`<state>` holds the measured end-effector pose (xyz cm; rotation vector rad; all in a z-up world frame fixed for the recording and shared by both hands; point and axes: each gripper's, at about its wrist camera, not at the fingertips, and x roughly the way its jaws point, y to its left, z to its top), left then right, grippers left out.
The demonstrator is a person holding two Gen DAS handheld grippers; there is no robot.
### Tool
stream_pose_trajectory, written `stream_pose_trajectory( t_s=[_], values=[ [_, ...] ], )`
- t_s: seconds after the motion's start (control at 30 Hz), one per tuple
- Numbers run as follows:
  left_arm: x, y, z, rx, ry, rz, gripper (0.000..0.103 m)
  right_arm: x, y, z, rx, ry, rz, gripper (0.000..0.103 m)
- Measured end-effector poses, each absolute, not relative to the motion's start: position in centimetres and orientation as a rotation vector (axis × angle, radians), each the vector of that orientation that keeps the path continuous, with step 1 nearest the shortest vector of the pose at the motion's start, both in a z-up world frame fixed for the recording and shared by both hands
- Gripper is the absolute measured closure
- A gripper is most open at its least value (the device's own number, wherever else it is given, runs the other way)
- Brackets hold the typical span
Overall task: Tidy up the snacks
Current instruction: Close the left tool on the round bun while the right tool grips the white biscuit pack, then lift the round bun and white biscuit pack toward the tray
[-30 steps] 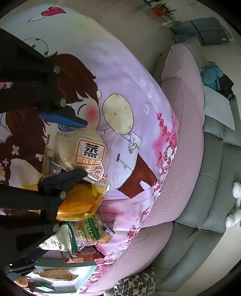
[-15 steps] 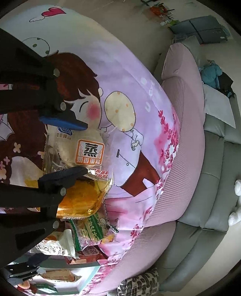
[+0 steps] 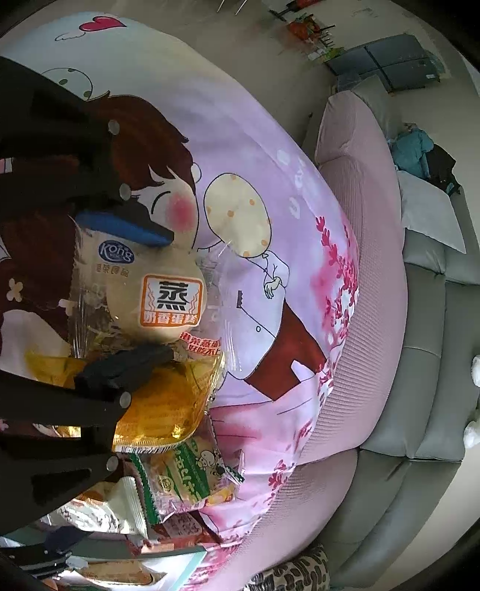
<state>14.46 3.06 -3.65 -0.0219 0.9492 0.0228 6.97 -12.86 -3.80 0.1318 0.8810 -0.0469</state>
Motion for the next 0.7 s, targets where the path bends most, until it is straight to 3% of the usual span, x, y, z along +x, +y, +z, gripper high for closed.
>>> stream_pose_trajectory(
  t_s=[0.7],
  values=[
    [13.4,4.2,-0.7,-0.097,0.910,0.007,0.053,6.2,-13.0,-1.6,0.144,0.828,-0.045,0.044]
  ],
)
